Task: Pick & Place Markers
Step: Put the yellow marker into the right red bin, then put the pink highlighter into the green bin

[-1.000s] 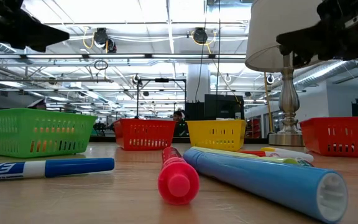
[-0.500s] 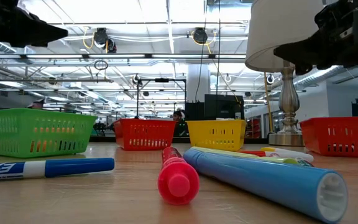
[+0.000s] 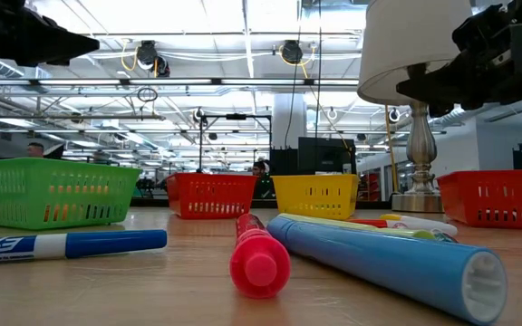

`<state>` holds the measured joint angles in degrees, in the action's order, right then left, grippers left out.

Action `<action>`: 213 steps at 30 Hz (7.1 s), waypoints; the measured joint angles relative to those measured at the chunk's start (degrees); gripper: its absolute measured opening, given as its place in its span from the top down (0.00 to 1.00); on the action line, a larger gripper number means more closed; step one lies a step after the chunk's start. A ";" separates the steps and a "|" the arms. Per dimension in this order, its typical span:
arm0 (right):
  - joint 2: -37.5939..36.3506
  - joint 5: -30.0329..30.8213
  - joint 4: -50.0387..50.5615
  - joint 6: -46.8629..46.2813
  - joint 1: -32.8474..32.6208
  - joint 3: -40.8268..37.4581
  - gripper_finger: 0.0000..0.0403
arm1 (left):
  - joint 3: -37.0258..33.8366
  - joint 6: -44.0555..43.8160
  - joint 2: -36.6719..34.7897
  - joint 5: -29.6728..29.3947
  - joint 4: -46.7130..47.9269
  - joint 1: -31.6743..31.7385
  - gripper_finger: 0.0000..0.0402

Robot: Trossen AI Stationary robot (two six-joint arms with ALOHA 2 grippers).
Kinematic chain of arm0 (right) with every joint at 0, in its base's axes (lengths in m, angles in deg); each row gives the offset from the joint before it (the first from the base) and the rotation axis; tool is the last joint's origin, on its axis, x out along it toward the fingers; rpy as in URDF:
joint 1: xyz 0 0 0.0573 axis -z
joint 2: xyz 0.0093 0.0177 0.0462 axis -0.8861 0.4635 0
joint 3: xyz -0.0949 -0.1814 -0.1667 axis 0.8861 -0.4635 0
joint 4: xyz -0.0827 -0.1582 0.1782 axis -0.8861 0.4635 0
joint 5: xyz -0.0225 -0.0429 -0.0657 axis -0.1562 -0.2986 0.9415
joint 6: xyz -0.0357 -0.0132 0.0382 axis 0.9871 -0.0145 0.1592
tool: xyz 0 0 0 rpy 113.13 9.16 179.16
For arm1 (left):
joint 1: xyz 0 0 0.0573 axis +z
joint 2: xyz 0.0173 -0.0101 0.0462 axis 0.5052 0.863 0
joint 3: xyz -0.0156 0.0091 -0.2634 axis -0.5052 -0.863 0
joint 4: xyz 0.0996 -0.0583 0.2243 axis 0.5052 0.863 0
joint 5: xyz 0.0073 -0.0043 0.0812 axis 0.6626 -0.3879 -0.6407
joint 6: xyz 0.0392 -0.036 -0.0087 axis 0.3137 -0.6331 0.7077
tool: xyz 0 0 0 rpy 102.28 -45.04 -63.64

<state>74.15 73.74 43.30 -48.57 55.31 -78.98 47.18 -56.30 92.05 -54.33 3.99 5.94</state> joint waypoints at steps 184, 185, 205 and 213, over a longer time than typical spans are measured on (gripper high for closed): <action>30.82 7.11 87.16 -66.21 -13.53 37.53 0.94 | 0.00 -19.84 0.01 -7.17 -0.01 -0.01 0.91; 30.82 7.12 87.14 -66.20 -13.54 37.53 0.94 | 0.00 -19.84 0.01 -7.17 -0.02 0.00 0.91; 27.17 8.42 86.97 -58.82 -13.53 44.20 0.72 | 0.00 -19.83 0.01 -7.19 -0.02 0.00 0.91; 26.69 16.08 69.57 -36.32 -16.78 57.26 0.87 | 0.00 -19.82 0.00 -7.54 -0.06 0.00 0.91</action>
<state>100.83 89.82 112.87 -84.89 38.53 -21.71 47.18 -76.12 92.05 -61.87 3.92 5.94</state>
